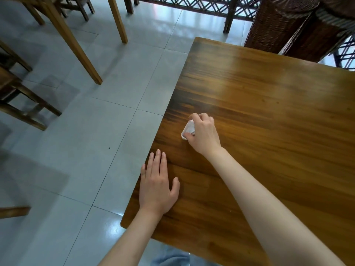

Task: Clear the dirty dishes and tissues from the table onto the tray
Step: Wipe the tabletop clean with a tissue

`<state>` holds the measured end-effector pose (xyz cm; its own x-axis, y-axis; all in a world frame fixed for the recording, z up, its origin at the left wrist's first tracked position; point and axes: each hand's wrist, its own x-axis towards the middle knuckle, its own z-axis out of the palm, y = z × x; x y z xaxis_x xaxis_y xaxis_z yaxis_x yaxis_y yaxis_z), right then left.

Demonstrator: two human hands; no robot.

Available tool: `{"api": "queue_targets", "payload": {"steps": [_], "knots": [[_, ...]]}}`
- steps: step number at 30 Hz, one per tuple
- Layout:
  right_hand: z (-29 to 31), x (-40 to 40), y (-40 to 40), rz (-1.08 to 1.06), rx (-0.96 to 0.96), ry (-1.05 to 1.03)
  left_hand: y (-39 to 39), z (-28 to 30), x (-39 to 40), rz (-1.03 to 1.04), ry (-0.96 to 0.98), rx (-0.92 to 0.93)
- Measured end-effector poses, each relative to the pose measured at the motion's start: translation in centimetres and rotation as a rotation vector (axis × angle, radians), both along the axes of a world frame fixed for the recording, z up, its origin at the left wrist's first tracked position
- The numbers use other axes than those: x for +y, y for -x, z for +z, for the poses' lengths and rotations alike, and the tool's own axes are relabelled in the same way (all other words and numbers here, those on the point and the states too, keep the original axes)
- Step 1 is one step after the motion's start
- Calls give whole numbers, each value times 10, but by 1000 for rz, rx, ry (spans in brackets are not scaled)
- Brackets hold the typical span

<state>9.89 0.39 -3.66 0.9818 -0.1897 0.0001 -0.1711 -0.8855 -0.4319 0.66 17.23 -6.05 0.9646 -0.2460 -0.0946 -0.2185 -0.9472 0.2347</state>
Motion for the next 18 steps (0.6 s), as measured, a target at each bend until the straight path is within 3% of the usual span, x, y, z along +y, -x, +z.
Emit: {"api": "queue_targets", "payload": {"steps": [6, 13, 18], "knots": [[-6, 5, 29, 29, -93, 24, 0, -1, 0, -1, 4, -3], [-2, 3, 47, 84, -2, 6, 0, -1, 0, 0, -1, -3], [0, 1, 86, 161, -50, 40, 0, 1, -2, -7, -39, 3]]}}
